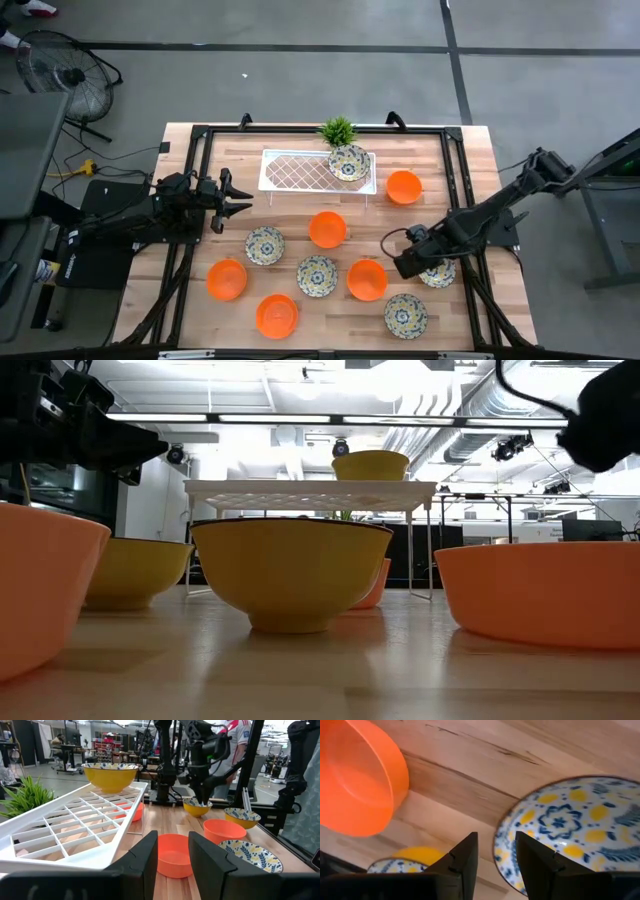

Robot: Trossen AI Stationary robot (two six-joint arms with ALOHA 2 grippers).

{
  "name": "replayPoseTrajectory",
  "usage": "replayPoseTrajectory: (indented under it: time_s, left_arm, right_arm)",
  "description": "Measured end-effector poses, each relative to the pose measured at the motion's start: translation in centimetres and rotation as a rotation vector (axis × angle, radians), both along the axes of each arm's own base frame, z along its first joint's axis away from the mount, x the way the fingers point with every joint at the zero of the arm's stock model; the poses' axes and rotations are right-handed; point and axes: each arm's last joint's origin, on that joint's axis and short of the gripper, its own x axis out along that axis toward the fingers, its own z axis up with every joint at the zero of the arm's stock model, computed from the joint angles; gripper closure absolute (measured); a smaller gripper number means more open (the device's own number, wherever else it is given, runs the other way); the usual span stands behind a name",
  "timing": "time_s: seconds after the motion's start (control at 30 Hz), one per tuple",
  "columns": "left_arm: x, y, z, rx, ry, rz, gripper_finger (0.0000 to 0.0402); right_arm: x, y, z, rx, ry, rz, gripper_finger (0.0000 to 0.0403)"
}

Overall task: Pick & Place Mini bowls
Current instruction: Stack the yellow bowl on the yellow bowl on the shelf

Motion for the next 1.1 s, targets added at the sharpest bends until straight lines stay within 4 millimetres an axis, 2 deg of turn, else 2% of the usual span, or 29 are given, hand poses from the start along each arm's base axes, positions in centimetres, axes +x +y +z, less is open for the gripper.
replayPoseTrajectory:
  time_s: [0.37, 0.93, 1.1]
  left_arm:
    - [0.0, 0.0, 0.0, 0.000, 0.000, 0.001, 0.0296]
    - [0.0, 0.0, 0.0, 0.000, 0.000, 0.004, 0.0296]
    - [0.0, 0.0, 0.0, 0.000, 0.000, 0.004, 0.0296]
  right_arm:
    - [1.4, -0.5, -2.0, -0.015, 0.096, -0.055, 0.0284]
    - [1.0, -0.8, -2.1, -0.027, 0.165, -0.082, 0.0284]
    - [1.0, -0.8, -2.1, -0.021, 0.167, -0.076, 0.0311]
